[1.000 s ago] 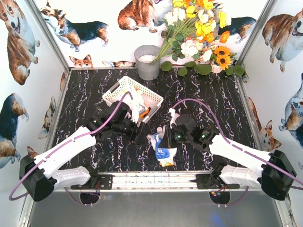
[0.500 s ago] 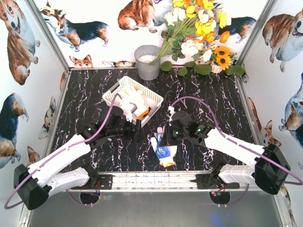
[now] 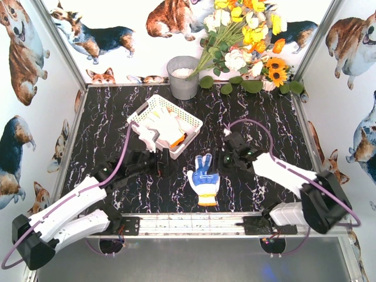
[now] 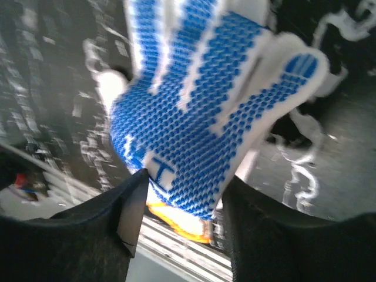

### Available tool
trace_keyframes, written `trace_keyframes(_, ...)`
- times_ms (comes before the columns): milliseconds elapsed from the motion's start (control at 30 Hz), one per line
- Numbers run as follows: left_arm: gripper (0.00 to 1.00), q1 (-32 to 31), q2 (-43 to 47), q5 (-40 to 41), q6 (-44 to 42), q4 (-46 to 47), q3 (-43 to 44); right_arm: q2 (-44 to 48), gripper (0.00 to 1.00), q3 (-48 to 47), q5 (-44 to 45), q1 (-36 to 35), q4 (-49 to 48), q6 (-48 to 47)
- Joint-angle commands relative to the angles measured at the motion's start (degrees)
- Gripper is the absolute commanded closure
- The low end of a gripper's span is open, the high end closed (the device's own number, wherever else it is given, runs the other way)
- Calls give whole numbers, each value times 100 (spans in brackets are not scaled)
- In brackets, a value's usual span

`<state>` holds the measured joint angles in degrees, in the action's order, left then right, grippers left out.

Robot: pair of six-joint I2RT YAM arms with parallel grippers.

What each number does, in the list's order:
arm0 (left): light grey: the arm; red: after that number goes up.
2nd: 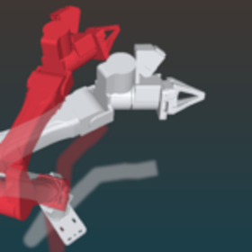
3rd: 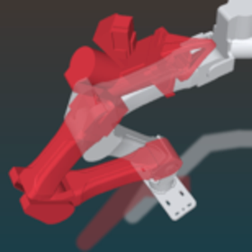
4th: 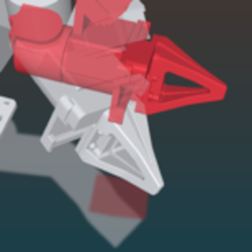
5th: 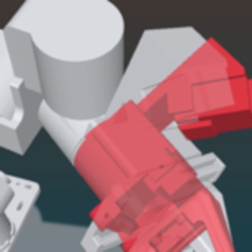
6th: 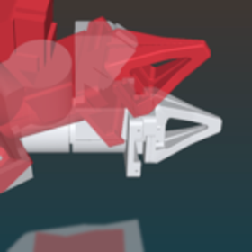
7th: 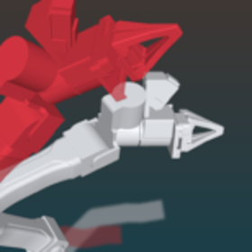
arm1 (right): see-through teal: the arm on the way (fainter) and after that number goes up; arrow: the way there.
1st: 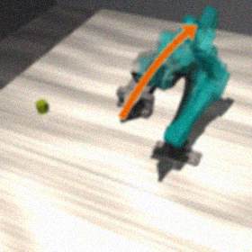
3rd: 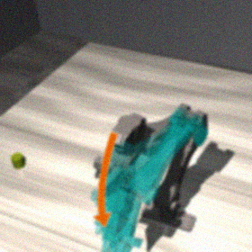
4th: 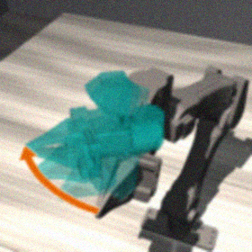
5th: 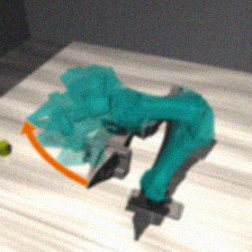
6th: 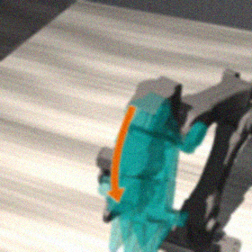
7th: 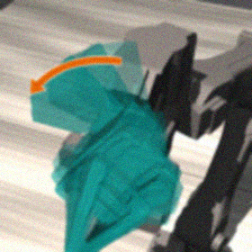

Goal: Put the gloves into the storage basket
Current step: Pair the glove with the glove.

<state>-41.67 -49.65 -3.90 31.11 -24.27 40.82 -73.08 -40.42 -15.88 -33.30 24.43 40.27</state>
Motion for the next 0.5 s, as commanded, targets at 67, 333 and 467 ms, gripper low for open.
trace_keyframes(67, 8, 5, -51, -183, 263, 227, -190, 339, 28, -216, 817, 25, 658, -433)
trace_keyframes(333, 10, -96, -116, -436, 1081, 1245, -770, 1429, 31, -66, 1020, 24, 1336, -296)
trace_keyframes(467, 12, -338, -306, -413, 1601, 2014, -1123, 1779, 35, 517, 287, 17, 969, 175)
